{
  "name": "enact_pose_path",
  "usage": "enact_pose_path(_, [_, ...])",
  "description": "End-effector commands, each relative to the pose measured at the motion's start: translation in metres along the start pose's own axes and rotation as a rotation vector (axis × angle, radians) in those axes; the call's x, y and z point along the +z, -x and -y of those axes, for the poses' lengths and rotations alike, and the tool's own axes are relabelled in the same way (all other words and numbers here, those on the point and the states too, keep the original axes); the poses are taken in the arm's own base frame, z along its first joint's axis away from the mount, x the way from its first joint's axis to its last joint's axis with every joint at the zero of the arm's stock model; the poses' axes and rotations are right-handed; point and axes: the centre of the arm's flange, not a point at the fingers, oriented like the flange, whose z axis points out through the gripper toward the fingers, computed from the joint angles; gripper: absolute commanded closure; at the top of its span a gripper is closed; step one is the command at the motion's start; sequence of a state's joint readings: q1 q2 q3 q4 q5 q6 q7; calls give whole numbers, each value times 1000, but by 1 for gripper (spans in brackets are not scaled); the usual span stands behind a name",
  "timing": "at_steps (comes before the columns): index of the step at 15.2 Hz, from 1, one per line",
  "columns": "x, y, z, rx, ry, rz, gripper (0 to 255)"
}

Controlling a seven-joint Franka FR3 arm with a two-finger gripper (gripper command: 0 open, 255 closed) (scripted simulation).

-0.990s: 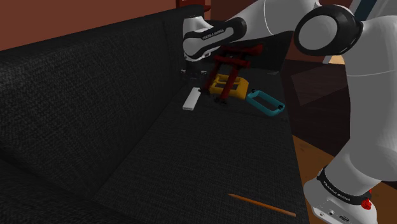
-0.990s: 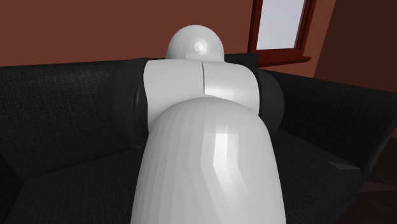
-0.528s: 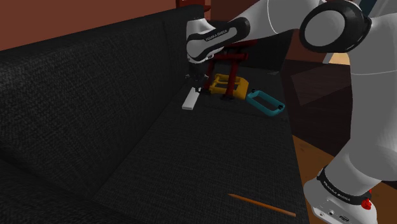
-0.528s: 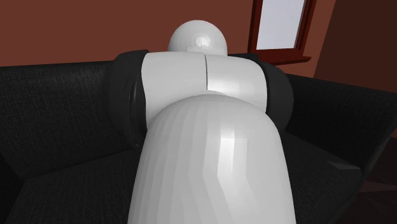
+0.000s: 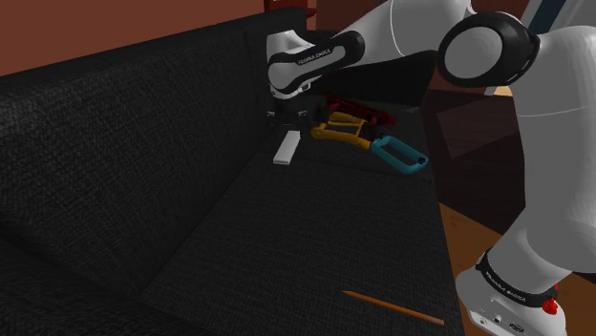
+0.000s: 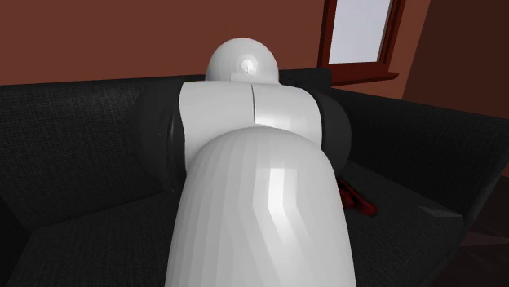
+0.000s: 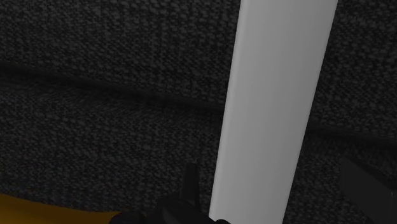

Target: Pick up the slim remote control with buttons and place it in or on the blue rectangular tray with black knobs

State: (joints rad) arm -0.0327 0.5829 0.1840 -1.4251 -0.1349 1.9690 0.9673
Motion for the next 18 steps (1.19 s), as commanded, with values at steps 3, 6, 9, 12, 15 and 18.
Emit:
enact_pose_path(3, [20, 0, 0, -2, 2, 1, 0])
enact_pose_path(6, [28, 0, 0, -2, 2, 1, 0])
enact_pose_path(9, [28, 0, 0, -2, 2, 1, 0])
enact_pose_path(12, [28, 0, 0, -2, 2, 1, 0])
enact_pose_path(15, [29, 0, 0, -2, 2, 1, 255])
enact_pose_path(18, [28, 0, 0, -2, 2, 1, 255])
